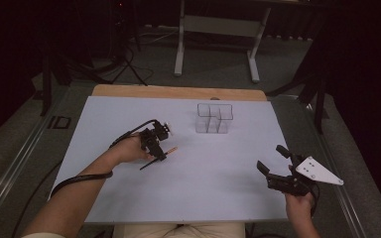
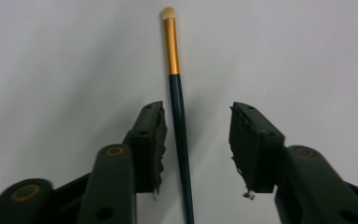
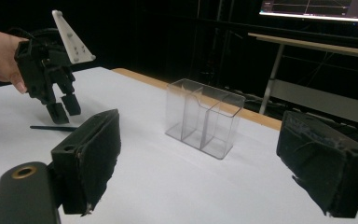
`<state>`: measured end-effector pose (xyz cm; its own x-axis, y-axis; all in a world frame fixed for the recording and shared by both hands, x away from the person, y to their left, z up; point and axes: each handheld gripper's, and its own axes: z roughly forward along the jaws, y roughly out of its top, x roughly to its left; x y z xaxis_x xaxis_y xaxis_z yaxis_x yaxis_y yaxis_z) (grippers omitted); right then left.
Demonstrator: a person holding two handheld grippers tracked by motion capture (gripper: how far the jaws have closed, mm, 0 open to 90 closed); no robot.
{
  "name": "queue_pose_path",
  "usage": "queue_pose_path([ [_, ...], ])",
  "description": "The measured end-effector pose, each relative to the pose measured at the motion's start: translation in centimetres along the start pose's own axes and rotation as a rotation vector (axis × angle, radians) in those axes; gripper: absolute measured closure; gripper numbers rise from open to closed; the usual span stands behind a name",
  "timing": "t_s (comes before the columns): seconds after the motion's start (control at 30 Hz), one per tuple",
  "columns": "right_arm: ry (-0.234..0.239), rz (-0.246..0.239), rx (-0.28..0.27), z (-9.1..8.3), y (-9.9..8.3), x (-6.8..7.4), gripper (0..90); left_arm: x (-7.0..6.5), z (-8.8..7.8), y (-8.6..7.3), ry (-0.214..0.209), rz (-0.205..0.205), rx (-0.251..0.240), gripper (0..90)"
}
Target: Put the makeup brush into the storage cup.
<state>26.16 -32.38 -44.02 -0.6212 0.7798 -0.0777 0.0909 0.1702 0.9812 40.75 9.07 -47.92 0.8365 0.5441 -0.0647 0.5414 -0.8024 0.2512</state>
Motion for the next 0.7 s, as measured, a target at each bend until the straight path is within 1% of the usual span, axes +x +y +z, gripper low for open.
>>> queue_pose_path([
  [0.03,0.000,0.000,0.000,0.0,0.0,0.0,13.6,0.0,0.0,0.0,0.000,0.000,0.000,59.4],
  [0.07,0.000,0.001,-0.001,0.0,0.0,0.0,13.6,0.1,0.2,0.1,0.005,0.009,0.009,59.4],
  [0.1,0.002,0.000,0.001,0.0,0.0,0.0,13.6,0.1,0.3,0.2,0.008,0.004,0.009,62.8],
  [0.13,0.002,0.000,0.001,0.0,0.0,0.0,13.6,0.1,0.5,0.3,0.006,0.015,0.014,64.4],
  [0.23,0.002,-0.004,0.002,0.0,0.0,0.0,13.6,0.1,0.9,0.6,0.019,0.019,0.012,65.4],
  [0.43,0.004,0.000,0.002,0.0,0.0,0.0,13.6,0.3,1.5,1.3,0.021,0.020,0.039,67.5],
  [0.53,0.004,0.002,0.004,0.0,0.0,-0.1,13.6,0.3,1.8,1.4,0.026,0.026,0.048,71.0],
  [0.57,0.004,0.002,0.004,0.0,0.0,-0.1,13.6,0.3,1.9,1.5,0.030,0.038,0.061,71.0],
  [0.6,0.004,-0.001,0.001,0.0,0.0,0.0,13.6,0.2,2.1,1.5,0.043,0.047,0.071,71.5],
  [0.63,0.004,-0.001,0.001,0.0,0.0,0.0,13.6,0.2,2.2,1.6,0.032,0.040,0.069,71.5],
  [0.67,0.005,-0.001,0.002,0.0,0.0,0.0,13.6,0.2,2.3,1.6,0.038,0.040,0.073,74.2],
  [0.7,0.005,0.000,0.002,0.0,0.0,-0.1,13.6,0.3,2.4,1.7,0.032,0.036,0.073,74.4],
])
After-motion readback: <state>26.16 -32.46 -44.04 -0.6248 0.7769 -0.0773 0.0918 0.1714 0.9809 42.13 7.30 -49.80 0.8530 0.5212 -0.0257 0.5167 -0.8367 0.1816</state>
